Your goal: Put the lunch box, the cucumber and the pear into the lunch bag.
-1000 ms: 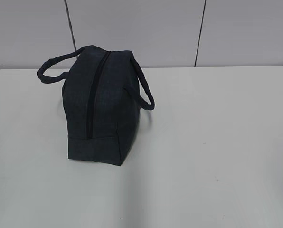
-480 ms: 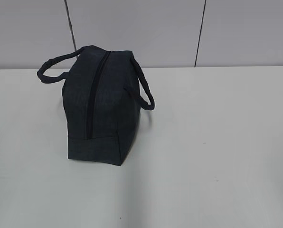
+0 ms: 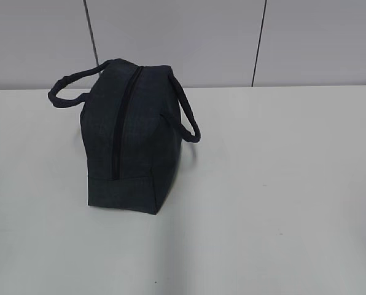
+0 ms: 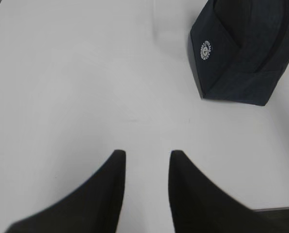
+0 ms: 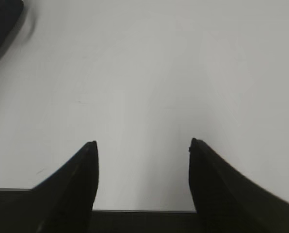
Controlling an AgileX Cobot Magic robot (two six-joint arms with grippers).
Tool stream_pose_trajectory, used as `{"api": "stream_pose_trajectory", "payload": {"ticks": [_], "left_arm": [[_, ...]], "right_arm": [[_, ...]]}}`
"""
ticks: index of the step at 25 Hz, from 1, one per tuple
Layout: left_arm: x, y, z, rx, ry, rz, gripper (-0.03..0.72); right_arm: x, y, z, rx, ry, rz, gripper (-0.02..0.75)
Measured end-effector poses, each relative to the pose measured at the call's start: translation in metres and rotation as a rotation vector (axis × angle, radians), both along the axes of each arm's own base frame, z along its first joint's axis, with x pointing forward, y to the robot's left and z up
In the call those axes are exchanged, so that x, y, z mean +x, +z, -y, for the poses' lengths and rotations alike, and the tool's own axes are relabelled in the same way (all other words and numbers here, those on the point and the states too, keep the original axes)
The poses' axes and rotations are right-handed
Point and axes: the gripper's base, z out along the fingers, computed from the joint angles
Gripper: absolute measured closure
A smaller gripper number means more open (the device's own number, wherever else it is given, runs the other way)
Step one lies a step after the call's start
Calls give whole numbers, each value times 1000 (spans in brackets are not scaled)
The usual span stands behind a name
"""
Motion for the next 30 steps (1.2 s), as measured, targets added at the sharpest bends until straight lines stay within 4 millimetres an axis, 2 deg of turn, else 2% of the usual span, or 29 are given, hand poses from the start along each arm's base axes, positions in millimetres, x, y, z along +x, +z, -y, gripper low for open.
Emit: {"api": "stream_pose_trajectory", "payload": {"ticks": [10,25,30], "left_arm": [[0,0,-6,-31,97,1,453],[0,0,-6,-34,101,1,453],[0,0,-3,1,40,0,453]], "right_arm": [[0,0,1,-9,-13,0,300],[0,0,3,-1,-43,3,300],[0,0,3,-1,-43,3,300]]}}
